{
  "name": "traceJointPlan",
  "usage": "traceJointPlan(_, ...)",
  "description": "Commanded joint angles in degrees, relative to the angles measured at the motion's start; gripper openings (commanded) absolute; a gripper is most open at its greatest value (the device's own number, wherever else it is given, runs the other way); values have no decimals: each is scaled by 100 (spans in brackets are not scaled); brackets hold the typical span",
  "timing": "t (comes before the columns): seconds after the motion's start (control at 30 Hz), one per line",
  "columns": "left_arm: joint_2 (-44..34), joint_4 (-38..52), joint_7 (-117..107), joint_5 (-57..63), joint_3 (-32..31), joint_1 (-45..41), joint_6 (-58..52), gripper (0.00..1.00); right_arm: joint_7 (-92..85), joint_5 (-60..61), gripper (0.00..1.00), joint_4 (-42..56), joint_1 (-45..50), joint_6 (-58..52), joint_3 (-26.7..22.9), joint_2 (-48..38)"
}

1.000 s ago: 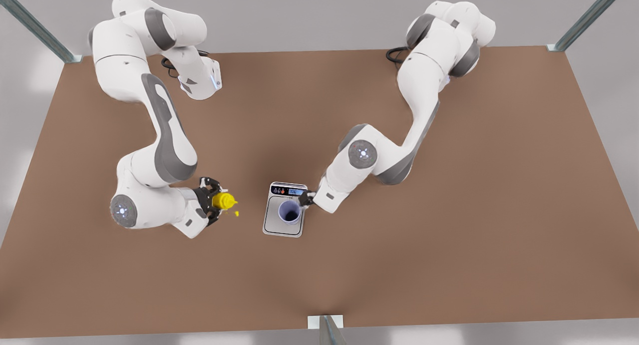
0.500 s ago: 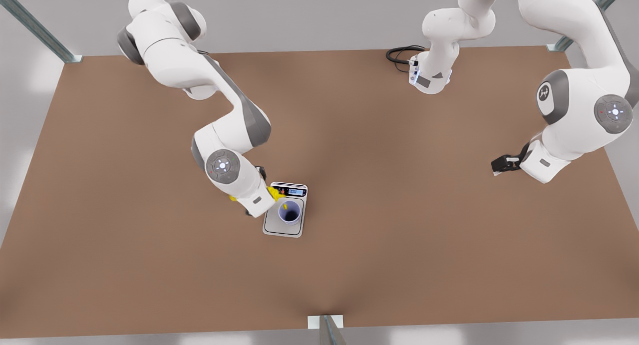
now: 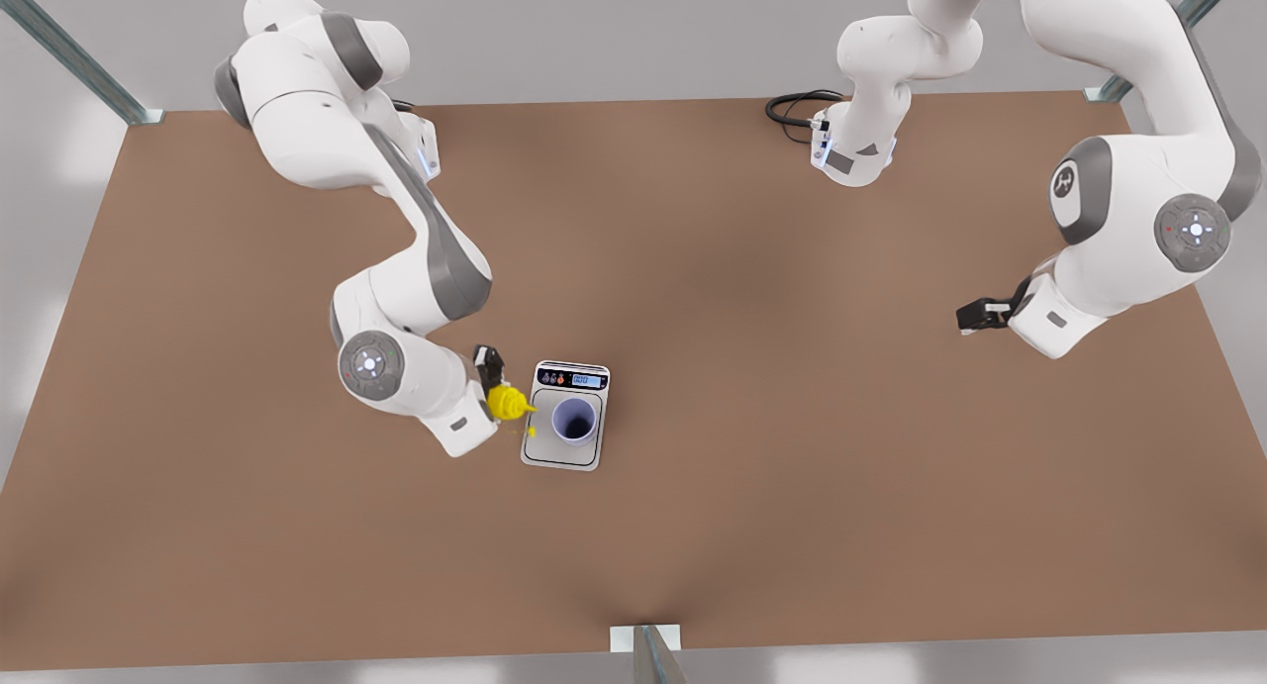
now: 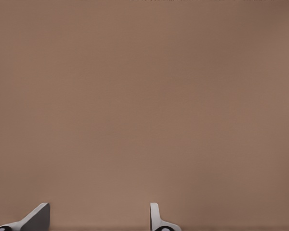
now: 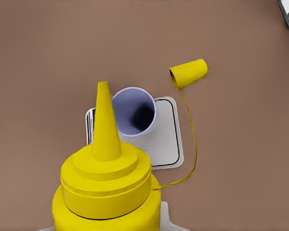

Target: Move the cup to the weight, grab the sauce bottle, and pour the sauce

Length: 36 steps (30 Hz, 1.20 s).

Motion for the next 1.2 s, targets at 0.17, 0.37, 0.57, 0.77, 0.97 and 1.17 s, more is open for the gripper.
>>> traceJointPlan(0.17, 0, 9, -18, -2, 0, -35, 1, 100, 269, -93, 50, -28, 286, 142, -38, 44)
traceJointPlan(0.37, 26, 0, -9, -11, 9, -62, -8, 100, 463, -269, 51, 7, 277, 266, -65, 176)
traceJointPlan(0.57, 26, 0, -9, -19, 9, -62, 1, 100, -231, -120, 51, -54, -364, 160, 6, 88)
traceJointPlan(0.77, 26, 0, -9, -19, 9, -79, 1, 100, -2692, 2226, 50, -195, -1964, -631, 50, -35)
traceJointPlan(0.97, 44, 0, -9, -11, 9, -88, 10, 100, -4810, 3703, 50, -441, -2605, -648, 41, 369)
traceJointPlan(1.17, 44, 0, -9, -11, 0, -97, 10, 100, -7297, 4811, 51, -696, -2922, -640, 41, 1520)
